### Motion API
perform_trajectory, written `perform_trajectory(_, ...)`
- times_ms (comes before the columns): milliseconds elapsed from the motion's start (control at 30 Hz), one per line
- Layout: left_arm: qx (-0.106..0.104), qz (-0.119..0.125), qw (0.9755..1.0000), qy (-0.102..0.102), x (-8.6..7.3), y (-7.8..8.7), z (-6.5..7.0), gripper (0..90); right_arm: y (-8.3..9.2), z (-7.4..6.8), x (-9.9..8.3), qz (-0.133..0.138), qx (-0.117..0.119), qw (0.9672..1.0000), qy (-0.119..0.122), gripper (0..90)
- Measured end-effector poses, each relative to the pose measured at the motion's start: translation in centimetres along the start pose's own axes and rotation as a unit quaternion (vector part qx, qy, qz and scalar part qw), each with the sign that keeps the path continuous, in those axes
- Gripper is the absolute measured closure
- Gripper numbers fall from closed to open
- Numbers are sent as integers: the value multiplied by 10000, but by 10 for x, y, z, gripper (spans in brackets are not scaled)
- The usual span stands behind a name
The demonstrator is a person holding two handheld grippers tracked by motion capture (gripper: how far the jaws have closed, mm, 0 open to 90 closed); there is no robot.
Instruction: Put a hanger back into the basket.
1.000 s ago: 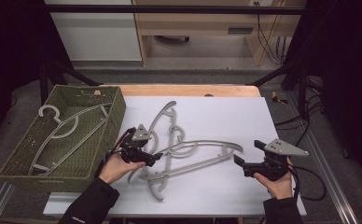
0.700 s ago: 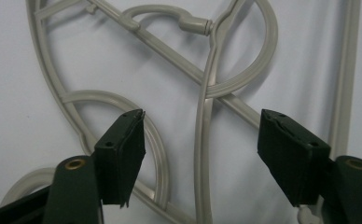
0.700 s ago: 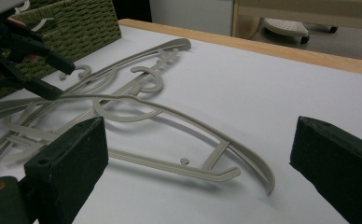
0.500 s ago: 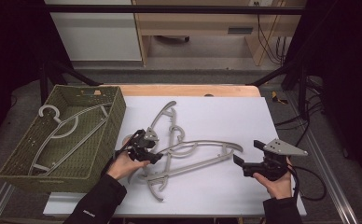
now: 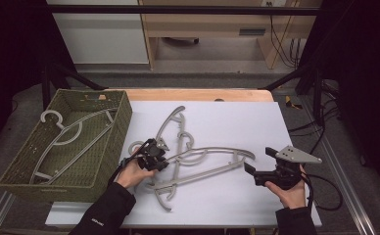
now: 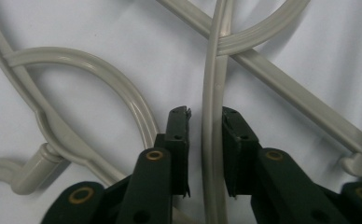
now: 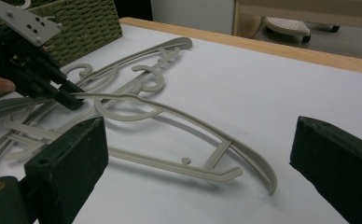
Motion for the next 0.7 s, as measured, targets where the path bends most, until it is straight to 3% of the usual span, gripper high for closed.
perform_trajectory(133,-45,-33,10000,-6,1,0,1,803,0,0,0,-5,0,10000,0,46)
perform_trajectory(367,19,-83,10000,-23,1,2,4,814,0,0,0,6,-8,10000,5,46)
perform_trajectory(567,-51,265,9995,171,0,10,8,818,1,1,0,8,-8,10000,3,46)
perform_trajectory(700,-35,436,9989,180,-2,19,11,819,1,1,0,-6,5,10000,21,46)
Point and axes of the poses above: each handheld gripper's, and its own axes: y roughly backward along the jaws, x roughly out of its top, z roughly to its right, the point moved 2 cm from there along -y, roughly forward along the jaws, and after that the axes turned 13 degrees about z, right-handed, at the moved point
